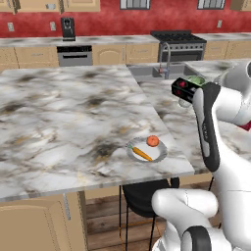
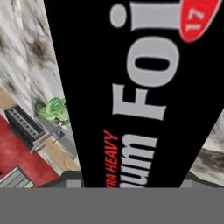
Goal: Retrieve the tupperware and aluminum foil from the cabinet and place them on the dining counter near the plate with carrot and squash to prepare for storing leftovers.
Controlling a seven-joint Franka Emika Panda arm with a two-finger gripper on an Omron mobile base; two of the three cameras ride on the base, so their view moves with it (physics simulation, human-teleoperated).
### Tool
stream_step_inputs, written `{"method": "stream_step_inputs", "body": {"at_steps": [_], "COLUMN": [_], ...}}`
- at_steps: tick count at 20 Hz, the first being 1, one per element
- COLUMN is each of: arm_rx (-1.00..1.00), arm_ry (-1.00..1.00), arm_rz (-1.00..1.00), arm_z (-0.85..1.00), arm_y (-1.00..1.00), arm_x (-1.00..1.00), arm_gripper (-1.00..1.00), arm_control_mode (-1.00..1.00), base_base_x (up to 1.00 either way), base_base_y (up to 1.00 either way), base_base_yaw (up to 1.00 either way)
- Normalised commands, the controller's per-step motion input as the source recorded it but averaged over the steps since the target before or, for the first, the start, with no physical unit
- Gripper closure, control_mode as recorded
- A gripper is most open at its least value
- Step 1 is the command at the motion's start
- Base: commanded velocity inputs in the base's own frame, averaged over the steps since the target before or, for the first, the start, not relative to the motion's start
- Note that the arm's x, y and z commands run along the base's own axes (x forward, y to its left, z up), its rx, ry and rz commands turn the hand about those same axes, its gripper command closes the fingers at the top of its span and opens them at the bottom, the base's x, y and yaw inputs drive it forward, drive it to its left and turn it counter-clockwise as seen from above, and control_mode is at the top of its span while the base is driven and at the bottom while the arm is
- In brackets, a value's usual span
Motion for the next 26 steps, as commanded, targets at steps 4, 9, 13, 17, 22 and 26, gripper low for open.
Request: {"method": "stream_step_inputs", "body": {"at_steps": [4,9,13,17,22,26], "arm_rx": [0.12,0.1,0.08,0.09,0.01,0.0], "arm_ry": [0.0,0.0,0.0,0.0,0.0,0.0], "arm_rz": [-0.14,-0.14,-0.13,-0.13,-0.05,0.0], "arm_z": [0.0,0.0,-0.11,-0.08,-0.26,-0.54], "arm_y": [-0.74,-0.67,-0.49,-0.37,0.2,0.39], "arm_x": [0.0,0.0,0.0,0.1,0.46,0.46], "arm_gripper": [1.0,1.0,1.0,1.0,1.0,1.0], "arm_control_mode": [-1.0,-1.0,-1.0,-1.0,-1.0,-1.0], "base_base_x": [0.0,0.0,0.0,0.0,0.0,0.0], "base_base_y": [0.0,0.0,0.0,0.0,0.0,0.0], "base_base_yaw": [0.0,0.0,0.0,0.0,0.0,0.0]}}
